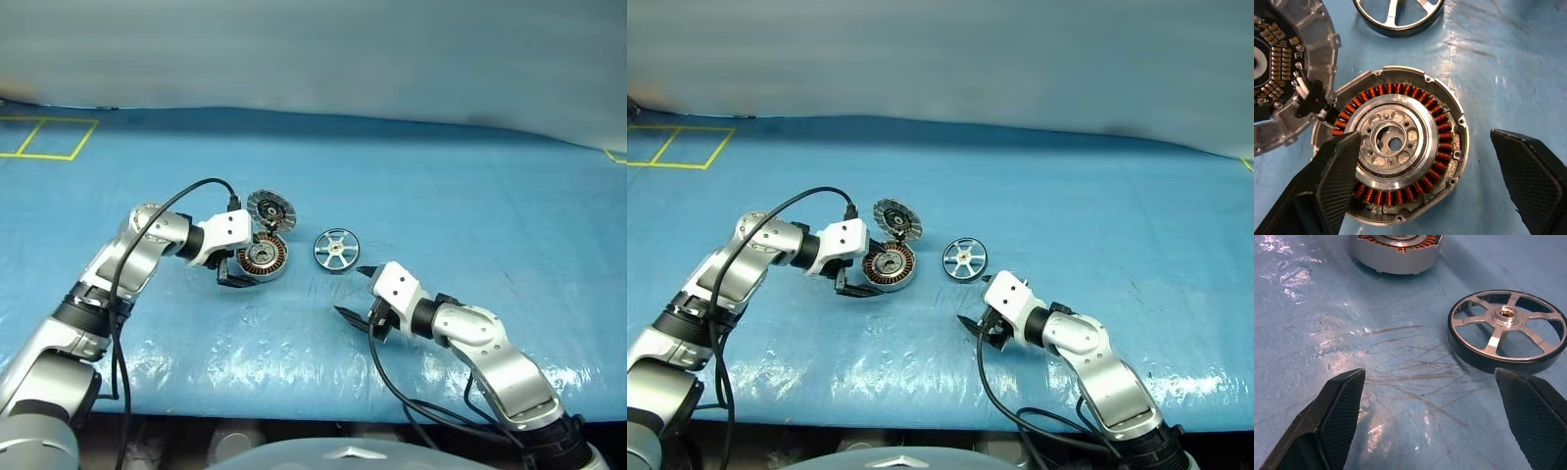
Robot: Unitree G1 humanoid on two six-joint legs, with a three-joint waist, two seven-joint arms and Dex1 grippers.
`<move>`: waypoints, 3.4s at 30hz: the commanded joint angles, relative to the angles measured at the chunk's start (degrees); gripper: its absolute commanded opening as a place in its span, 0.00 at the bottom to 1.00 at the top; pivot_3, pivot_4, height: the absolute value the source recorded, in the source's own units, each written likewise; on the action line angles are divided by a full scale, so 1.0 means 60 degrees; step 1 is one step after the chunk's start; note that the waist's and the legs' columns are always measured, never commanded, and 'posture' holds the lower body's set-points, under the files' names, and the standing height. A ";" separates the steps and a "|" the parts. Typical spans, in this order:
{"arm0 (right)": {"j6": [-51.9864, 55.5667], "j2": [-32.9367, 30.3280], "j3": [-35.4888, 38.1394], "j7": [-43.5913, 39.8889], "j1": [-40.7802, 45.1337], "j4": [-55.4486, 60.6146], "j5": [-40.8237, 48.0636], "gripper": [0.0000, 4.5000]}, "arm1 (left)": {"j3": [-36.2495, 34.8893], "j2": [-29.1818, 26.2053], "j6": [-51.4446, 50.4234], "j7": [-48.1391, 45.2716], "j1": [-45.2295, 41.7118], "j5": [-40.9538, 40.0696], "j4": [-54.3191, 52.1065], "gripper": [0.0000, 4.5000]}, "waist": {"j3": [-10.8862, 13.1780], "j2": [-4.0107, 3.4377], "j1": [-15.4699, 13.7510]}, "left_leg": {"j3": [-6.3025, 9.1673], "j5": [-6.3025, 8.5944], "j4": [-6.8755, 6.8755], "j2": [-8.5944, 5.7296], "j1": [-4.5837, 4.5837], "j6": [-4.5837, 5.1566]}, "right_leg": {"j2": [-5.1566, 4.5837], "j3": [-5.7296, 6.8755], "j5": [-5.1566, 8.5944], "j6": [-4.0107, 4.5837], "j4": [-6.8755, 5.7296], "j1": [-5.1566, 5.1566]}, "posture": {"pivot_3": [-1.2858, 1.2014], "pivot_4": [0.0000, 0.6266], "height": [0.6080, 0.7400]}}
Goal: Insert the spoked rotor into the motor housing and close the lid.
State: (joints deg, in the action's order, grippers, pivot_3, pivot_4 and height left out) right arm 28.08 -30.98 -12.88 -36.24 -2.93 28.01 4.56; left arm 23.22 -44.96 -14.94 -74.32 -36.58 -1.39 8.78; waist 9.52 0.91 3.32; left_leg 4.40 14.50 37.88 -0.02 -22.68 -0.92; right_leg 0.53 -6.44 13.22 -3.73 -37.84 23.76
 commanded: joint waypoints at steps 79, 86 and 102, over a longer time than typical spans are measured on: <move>-0.0140 0.0102 0.0678 0.1253 -0.1400 0.0759 -0.0522 1.00 | 0.1001 0.1567 0.1134 -0.2262 -0.0091 0.1089 -0.1441 0.84 | -0.0067 -0.0065 -0.0019 | -0.0002 -0.0008 0.0045 -0.0009 0.0020 0.0020 | 0.0007 -0.0030 -0.0008 -0.0023 -0.0023 -0.0033 | 0.52 0.24 1.00; -0.0148 0.0047 0.0755 0.1205 -0.1440 0.0784 -0.0481 1.00 | -0.0159 0.1078 0.0214 -0.2292 0.0177 -0.0497 -0.2654 0.84 | -0.0063 -0.0058 -0.0020 | -0.0002 -0.0007 0.0042 -0.0010 0.0005 0.0020 | 0.0001 -0.0029 -0.0009 -0.0024 -0.0016 -0.0023 | 0.52 0.24 1.00; -0.0166 -0.0046 0.0747 0.1098 -0.1367 0.0705 -0.0428 1.00 | -0.2784 0.0794 0.0610 0.0595 0.3193 -0.1713 -0.2866 0.84 | -0.0061 -0.0057 0.0021 | -0.0005 -0.0008 0.0034 0.0009 0.0015 0.0020 | -0.0007 -0.0028 -0.0008 -0.0022 -0.0016 -0.0023 | 0.52 0.24 1.00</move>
State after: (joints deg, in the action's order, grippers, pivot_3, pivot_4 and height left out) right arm 27.90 -31.03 -8.73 -29.60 -11.93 31.60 2.13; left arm 9.09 -40.39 -12.14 -72.15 -18.51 -9.86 -7.09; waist 9.15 0.57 3.45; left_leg 4.36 14.45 38.07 0.05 -22.58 -0.80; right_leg 0.49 -6.62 13.17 -3.87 -37.93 23.63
